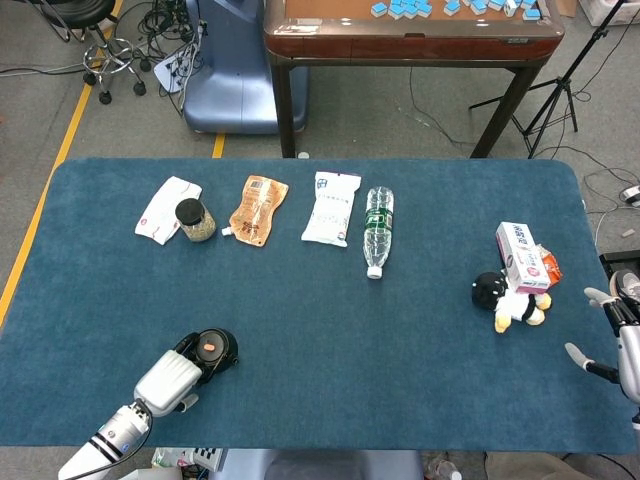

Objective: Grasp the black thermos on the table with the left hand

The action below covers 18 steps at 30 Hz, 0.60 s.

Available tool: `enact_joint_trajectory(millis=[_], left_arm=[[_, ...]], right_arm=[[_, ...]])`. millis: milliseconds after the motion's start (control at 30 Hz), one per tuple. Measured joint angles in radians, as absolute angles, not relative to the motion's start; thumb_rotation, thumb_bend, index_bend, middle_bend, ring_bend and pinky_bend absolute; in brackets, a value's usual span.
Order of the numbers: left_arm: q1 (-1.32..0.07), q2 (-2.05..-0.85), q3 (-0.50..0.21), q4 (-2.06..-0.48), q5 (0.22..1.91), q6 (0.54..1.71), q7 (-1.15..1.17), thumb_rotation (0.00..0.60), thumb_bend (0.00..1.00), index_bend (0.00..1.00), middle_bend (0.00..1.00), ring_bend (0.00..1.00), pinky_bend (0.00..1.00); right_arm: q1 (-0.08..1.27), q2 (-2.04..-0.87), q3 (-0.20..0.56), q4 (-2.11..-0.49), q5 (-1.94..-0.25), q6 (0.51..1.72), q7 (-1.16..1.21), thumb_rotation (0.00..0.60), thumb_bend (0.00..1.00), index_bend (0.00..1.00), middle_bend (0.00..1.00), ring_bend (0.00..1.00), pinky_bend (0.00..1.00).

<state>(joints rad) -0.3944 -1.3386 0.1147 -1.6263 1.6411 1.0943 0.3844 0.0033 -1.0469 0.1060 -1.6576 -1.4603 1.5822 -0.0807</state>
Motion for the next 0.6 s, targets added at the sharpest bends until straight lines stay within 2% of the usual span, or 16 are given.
enact_joint_trajectory(millis=[300,600], left_arm=[[-0.405,-1.343,0.102,-1.629,1.627,1.091,0.329,0.6,0.2,0.77,0.76,0.63,0.07],[-0.426,-1.348,0.075,-1.648,1.614,1.089,0.245,0.6,0.13,0.9,0.9,0.74,0.07]], right_arm=[[0.002,-1.049,0.109,-1.651,-1.454,1.583,-0.075,0.6,0.09,0.25,0.35,0.27,0.33],[0.0,-1.054,0.115,-1.639,-1.447,1.587,-0.065,0.6,0.09,0.25,0.35,0.26,0.33]])
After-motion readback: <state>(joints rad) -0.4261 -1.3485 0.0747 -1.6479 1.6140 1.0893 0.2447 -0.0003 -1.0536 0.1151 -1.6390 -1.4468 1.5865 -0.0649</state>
